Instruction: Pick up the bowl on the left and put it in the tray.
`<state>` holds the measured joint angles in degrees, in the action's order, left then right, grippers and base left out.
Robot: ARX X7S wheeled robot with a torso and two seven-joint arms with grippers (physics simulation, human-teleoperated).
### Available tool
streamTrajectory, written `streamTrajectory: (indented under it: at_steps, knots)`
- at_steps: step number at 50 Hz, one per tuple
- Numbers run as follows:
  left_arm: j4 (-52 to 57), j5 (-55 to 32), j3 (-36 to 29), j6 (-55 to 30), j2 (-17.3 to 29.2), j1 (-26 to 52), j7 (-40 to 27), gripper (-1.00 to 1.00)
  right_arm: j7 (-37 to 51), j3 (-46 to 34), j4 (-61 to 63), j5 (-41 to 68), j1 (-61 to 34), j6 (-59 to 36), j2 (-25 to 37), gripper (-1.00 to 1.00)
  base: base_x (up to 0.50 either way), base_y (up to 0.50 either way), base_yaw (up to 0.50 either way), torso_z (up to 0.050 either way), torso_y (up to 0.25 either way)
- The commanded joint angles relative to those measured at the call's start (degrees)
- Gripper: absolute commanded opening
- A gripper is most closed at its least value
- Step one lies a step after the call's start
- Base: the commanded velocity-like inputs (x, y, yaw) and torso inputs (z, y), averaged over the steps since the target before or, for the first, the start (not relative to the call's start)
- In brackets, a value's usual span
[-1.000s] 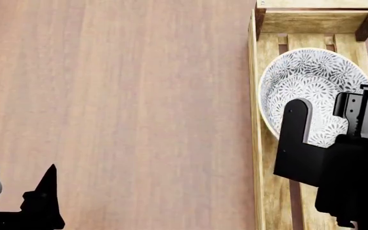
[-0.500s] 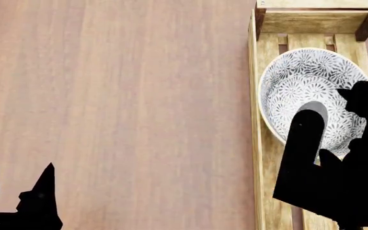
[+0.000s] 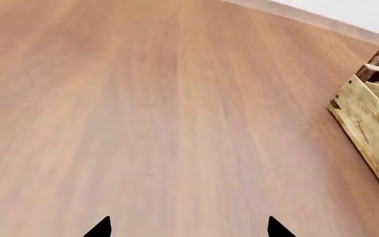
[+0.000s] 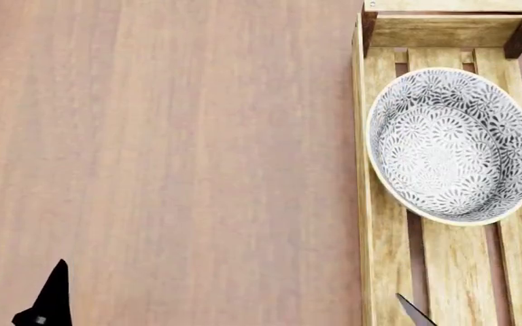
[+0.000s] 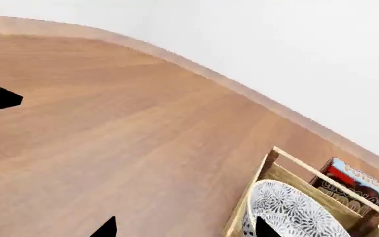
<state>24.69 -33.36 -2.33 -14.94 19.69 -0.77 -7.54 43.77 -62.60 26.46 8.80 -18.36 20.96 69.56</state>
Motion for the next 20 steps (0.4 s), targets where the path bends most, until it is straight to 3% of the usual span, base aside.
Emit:
streamTrajectory:
  at_steps: [1,3,13,20]
  knots:
    - [-11.1,0.0,1.5,16.3,-3.7,-7.8,10.6,1.0,-28.1,26.7,-28.4,20.8,32.0,39.0,-29.2,1.0,0.0,0.0,0.0,0.0,0.0]
    - [-12.1,0.0,1.3,17.6,-3.8,-8.8,12.0,1.0,-41.5,28.1,-28.9,25.8,33.7,38.7,-30.8,1.0,0.0,0.0,0.0,0.0,0.0]
    - [-17.0,-13.9,0.6,15.6,-1.3,-10.2,25.9,1.0,-68.0,31.9,-36.9,37.3,37.0,38.7,-39.6,1.0,0.0,0.0,0.0,0.0,0.0]
    - [-22.0,-12.0,0.2,21.1,-2.0,-10.9,33.2,1.0,-75.1,32.4,-38.9,44.0,37.2,37.2,-40.6,1.0,0.0,0.0,0.0,0.0,0.0]
